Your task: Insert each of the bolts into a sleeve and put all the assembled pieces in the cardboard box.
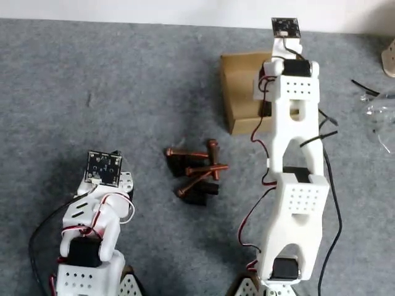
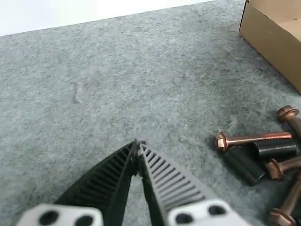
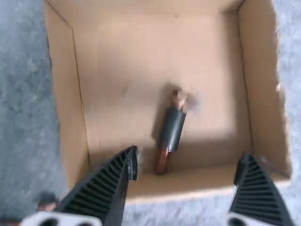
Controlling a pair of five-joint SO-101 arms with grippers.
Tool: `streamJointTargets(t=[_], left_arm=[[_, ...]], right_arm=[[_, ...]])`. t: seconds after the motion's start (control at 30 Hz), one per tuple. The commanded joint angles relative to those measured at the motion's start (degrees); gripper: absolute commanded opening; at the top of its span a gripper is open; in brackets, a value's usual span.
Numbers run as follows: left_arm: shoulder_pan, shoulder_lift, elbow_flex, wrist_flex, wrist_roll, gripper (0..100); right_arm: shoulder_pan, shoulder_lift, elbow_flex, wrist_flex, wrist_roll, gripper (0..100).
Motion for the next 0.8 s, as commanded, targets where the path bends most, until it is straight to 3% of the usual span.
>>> streamJointTargets(t=[0.0, 0.2, 0.33, 0.53, 0.77], left_arm=[[-0.7, -0.7, -0.3, -1.5, -0.3, 1], [-0.8, -0.7, -0.3, -1.5, -0.3, 1], [-0.8, -0.7, -0.3, -1.5, -0.3, 1], [-0.8, -0.7, -0.3, -1.5, -0.3, 1], [-0.9, -0.7, -0.6, -1.5, -0.3, 1]], right_arm=[[-2.8, -4.9, -5.2, 7.6, -0.3, 29.3], [-8.9, -6.8, -10.2, 20.7, 5.5, 29.3], [-11.2, -10.9, -8.9, 21.2, 6.5, 29.3], [-14.5, -22.6, 2.8, 21.1, 6.7, 29.3], [-24.7, -39.9, 25.9, 17.6, 6.9, 29.3]])
